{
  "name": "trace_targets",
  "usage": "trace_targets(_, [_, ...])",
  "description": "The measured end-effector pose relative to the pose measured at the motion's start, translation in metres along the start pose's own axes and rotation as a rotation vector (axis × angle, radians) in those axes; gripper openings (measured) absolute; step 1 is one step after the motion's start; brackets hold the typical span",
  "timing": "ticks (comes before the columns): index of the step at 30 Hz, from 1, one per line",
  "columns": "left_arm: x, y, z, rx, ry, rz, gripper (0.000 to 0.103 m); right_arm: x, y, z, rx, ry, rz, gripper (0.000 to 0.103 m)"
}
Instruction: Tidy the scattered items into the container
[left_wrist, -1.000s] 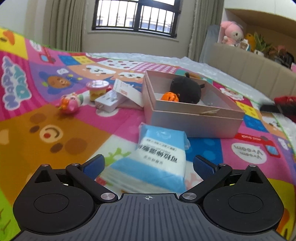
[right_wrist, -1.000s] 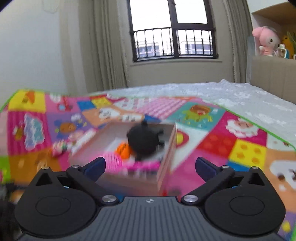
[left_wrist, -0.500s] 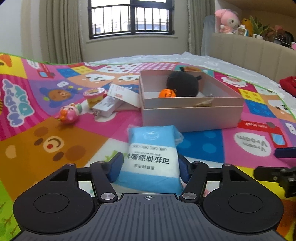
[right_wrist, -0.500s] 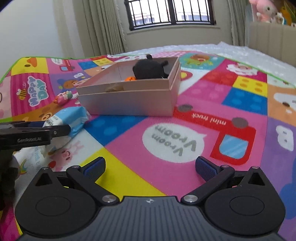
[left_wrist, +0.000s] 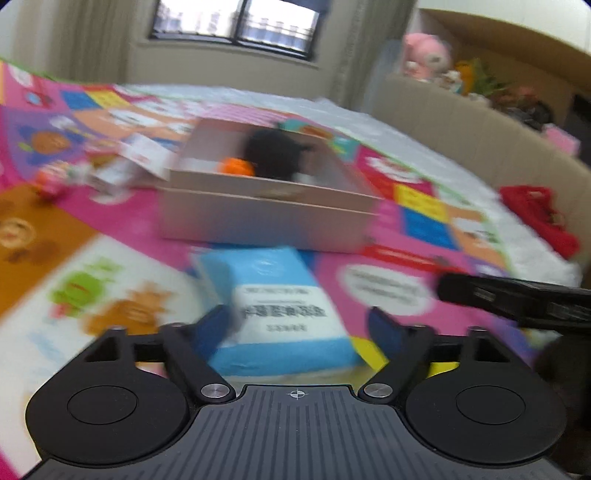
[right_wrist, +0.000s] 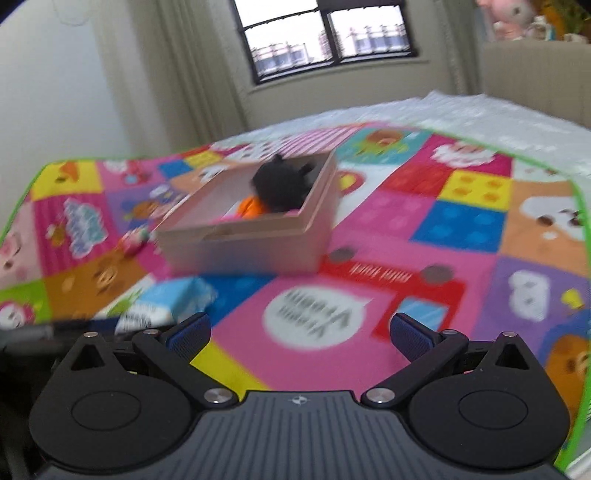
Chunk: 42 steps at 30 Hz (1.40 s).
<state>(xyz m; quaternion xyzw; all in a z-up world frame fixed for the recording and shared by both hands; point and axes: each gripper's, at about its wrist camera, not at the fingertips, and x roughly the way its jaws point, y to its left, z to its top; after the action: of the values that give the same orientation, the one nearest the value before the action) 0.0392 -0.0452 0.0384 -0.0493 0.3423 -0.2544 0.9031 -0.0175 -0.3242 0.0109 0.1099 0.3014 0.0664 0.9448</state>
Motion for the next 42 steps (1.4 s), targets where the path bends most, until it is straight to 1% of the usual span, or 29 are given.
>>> trace_targets(2, [-0.005, -0.006, -0.001, 0.037, 0.001, -0.056, 0.096, 0.002, 0.001, 0.003, 0.002, -0.015, -0.037, 0.103])
trace_targets(3, [-0.009, -0.008, -0.001, 0.064, -0.006, -0.063, 0.096, 0.005, 0.001, 0.003, -0.001, -0.019, -0.053, 0.103])
trace_targets(5, [-0.019, -0.004, 0.000, 0.099, -0.031, -0.035, 0.097, 0.009, 0.002, 0.002, -0.008, -0.025, -0.081, 0.103])
trace_targets(7, [-0.028, 0.010, 0.004, 0.109, -0.065, 0.024, 0.099, 0.015, 0.004, 0.000, -0.020, -0.031, -0.104, 0.103])
trace_targets(9, [-0.035, 0.032, 0.009, 0.089, -0.104, 0.105, 0.100, 0.018, 0.009, -0.002, -0.043, -0.035, -0.109, 0.103])
trace_targets(11, [-0.039, 0.058, 0.012, 0.053, -0.137, 0.205, 0.101, 0.019, 0.019, 0.004, -0.099, -0.041, -0.087, 0.103])
trace_targets(12, [-0.040, 0.070, 0.012, 0.035, -0.149, 0.259, 0.102, 0.018, 0.029, 0.010, -0.148, -0.052, -0.073, 0.103])
trace_targets(15, [-0.040, 0.107, 0.014, -0.056, -0.165, 0.390, 0.102, 0.014, 0.063, 0.039, -0.293, -0.088, -0.004, 0.103])
trace_targets(17, [-0.035, 0.131, 0.021, -0.129, -0.159, 0.454, 0.103, 0.017, 0.088, 0.067, -0.350, -0.072, 0.065, 0.103])
trace_targets(18, [-0.031, 0.141, 0.025, -0.150, -0.142, 0.469, 0.103, 0.021, 0.102, 0.084, -0.365, -0.047, 0.100, 0.103])
trace_targets(19, [-0.025, 0.149, 0.030, -0.157, -0.125, 0.468, 0.103, 0.028, 0.116, 0.100, -0.366, -0.015, 0.138, 0.103])
trace_targets(21, [-0.018, 0.159, 0.034, -0.154, -0.135, 0.452, 0.103, 0.047, 0.143, 0.133, -0.332, 0.071, 0.217, 0.101])
trace_targets(22, [-0.016, 0.162, 0.034, -0.158, -0.151, 0.448, 0.103, 0.059, 0.156, 0.147, -0.309, 0.114, 0.246, 0.096])
trace_targets(24, [-0.018, 0.170, 0.028, -0.190, -0.185, 0.446, 0.103, 0.086, 0.179, 0.167, -0.279, 0.188, 0.279, 0.093])
trace_targets(25, [-0.022, 0.173, 0.025, -0.204, -0.195, 0.431, 0.103, 0.101, 0.191, 0.173, -0.281, 0.213, 0.277, 0.091])
trace_targets(27, [-0.031, 0.176, 0.024, -0.214, -0.191, 0.395, 0.103, 0.134, 0.217, 0.179, -0.310, 0.257, 0.240, 0.078])
trace_targets(28, [-0.037, 0.177, 0.022, -0.215, -0.200, 0.373, 0.103, 0.154, 0.228, 0.181, -0.325, 0.287, 0.221, 0.061])
trace_targets(29, [-0.042, 0.178, 0.019, -0.218, -0.209, 0.347, 0.103, 0.176, 0.238, 0.183, -0.326, 0.321, 0.208, 0.051])
trace_targets(31, [-0.041, 0.183, 0.014, -0.225, -0.206, 0.308, 0.103, 0.221, 0.252, 0.185, -0.292, 0.358, 0.184, 0.050])
trace_targets(32, [-0.039, 0.185, 0.011, -0.231, -0.195, 0.297, 0.103, 0.242, 0.258, 0.185, -0.275, 0.364, 0.169, 0.052])
trace_targets(33, [-0.035, 0.186, 0.010, -0.238, -0.181, 0.300, 0.103, 0.263, 0.263, 0.185, -0.260, 0.361, 0.144, 0.057])
trace_targets(34, [-0.033, 0.185, 0.010, -0.232, -0.174, 0.309, 0.103, 0.282, 0.266, 0.186, -0.243, 0.357, 0.118, 0.079])
trace_targets(35, [-0.034, 0.183, 0.010, -0.220, -0.180, 0.314, 0.103, 0.299, 0.267, 0.187, -0.224, 0.351, 0.095, 0.091])
trace_targets(37, [-0.037, 0.179, 0.009, -0.204, -0.198, 0.304, 0.103, 0.331, 0.269, 0.186, -0.206, 0.336, 0.026, 0.090])
trace_targets(38, [-0.038, 0.179, 0.008, -0.203, -0.197, 0.298, 0.103, 0.344, 0.268, 0.185, -0.200, 0.349, 0.005, 0.087])
trace_targets(39, [-0.038, 0.178, 0.007, -0.200, -0.194, 0.292, 0.103, 0.356, 0.265, 0.183, -0.189, 0.379, 0.005, 0.083])
trace_targets(40, [-0.039, 0.178, 0.007, -0.195, -0.189, 0.288, 0.103, 0.365, 0.263, 0.180, -0.179, 0.415, 0.014, 0.067])
trace_targets(41, [-0.040, 0.177, 0.006, -0.193, -0.183, 0.282, 0.103, 0.370, 0.262, 0.176, -0.176, 0.445, 0.026, 0.057])
trace_targets(42, [-0.040, 0.176, 0.005, -0.191, -0.173, 0.273, 0.103, 0.370, 0.262, 0.171, -0.183, 0.455, 0.042, 0.056])
